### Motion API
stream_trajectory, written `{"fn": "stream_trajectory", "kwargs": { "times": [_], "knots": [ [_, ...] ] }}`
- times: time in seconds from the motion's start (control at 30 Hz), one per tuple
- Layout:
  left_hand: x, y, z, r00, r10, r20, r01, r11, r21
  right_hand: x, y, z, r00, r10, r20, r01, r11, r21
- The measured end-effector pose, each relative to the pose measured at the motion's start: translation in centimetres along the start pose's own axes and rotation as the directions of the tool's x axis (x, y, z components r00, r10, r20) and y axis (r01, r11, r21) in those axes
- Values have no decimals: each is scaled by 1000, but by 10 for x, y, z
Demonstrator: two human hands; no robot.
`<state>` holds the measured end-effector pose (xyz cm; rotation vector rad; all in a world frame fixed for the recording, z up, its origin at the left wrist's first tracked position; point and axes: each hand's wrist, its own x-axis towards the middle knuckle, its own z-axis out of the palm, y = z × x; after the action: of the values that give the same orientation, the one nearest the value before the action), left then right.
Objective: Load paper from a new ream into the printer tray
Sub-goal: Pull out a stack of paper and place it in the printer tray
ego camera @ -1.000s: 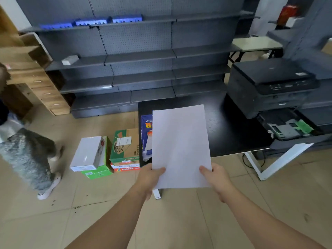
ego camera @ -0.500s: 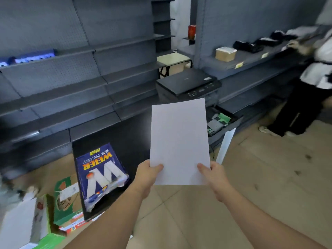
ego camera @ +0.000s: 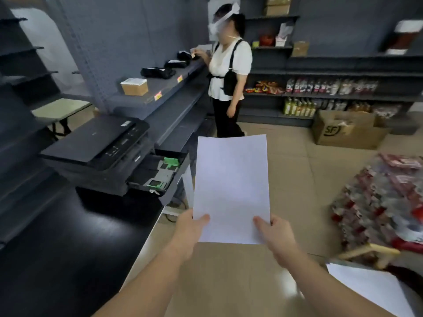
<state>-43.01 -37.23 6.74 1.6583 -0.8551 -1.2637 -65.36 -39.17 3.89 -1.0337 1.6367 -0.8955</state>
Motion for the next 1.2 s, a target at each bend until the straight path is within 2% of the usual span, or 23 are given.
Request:
{"fn": "stream_trajectory", "kwargs": {
  "times": [0.2, 0.4, 0.6, 0.93, 1.2],
  "knots": [
    [32, 27, 87, 990, 21, 141, -30, 998, 62, 42, 7, -70, 988, 27, -152, -21, 999, 46],
    [80, 70, 156, 980, 46, 195, -69, 991, 110, 118, -11, -118, 987, 38, -156, -23, 995, 99],
    [137, 117, 208, 984, 49, 172, -62, 996, 66, 207, -45, -151, 990, 14, -137, -3, 997, 82],
    [253, 170, 251, 981, 68, 182, -73, 997, 24, 337, -96, -151, 993, 30, -114, -18, 995, 98],
    [390, 214, 247, 986, 43, 161, -40, 999, -27, 454, -162, -107, 997, -4, -74, 10, 997, 79]
  ]
}}
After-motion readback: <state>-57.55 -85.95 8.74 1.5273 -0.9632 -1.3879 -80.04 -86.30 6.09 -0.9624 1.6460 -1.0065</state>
